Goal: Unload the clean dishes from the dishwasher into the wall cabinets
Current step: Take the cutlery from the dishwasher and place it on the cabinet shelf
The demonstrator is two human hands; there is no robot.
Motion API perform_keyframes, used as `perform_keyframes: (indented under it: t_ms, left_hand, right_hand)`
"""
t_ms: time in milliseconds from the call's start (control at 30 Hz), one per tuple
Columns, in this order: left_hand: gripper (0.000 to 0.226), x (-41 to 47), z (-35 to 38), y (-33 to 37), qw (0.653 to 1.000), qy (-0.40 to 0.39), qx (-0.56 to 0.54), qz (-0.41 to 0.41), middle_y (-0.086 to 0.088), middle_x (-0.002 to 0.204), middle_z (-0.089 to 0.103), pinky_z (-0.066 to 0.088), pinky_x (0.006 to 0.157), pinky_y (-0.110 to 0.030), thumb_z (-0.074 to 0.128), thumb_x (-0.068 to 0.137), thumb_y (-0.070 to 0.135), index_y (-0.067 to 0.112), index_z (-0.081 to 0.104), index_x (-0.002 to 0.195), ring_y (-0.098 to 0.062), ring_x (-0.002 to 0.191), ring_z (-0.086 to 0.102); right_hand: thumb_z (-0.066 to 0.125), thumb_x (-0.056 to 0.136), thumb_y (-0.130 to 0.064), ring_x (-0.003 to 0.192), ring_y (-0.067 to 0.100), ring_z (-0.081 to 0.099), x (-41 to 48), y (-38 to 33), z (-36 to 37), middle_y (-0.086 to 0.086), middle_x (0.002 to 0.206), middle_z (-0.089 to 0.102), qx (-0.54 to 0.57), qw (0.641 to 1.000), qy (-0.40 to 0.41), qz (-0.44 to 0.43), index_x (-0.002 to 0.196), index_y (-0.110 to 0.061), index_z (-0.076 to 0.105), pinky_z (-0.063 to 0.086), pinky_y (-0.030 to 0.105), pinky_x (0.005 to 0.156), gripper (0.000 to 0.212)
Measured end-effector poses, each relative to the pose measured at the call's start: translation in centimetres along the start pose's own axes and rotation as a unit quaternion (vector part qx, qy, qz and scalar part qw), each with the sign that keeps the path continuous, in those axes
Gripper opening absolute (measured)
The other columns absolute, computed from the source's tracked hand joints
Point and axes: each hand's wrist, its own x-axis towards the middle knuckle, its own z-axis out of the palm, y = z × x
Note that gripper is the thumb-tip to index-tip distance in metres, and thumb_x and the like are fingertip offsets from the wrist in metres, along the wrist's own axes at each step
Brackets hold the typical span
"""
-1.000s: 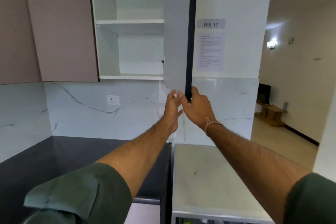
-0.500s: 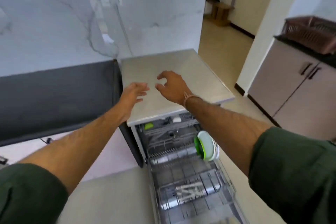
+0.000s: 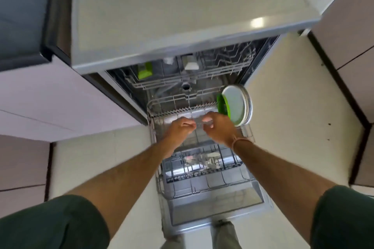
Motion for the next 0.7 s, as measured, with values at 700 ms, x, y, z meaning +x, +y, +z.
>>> perform_keyframes:
  t_ms: [700]
  left_hand:
    - [0.072,11.3,14.3,-26.2,0.892,-0.054,0.441,0.080,-0.002,0.155,0.034,0.024,0.117,-0.045,0.071,0.086,0.023,0.023,0.034,0.149,-0.027,0.144,0.026]
  right_hand:
    - [0.072,0.082,-0.031,0.131,0.030,0.043,3.3,21.3,23.9,0.004,0.139,0.053,-0.242,0.960,-0.132,-0.041,0.138,-0.018,0.046,0.039,0.044,0.105,0.063]
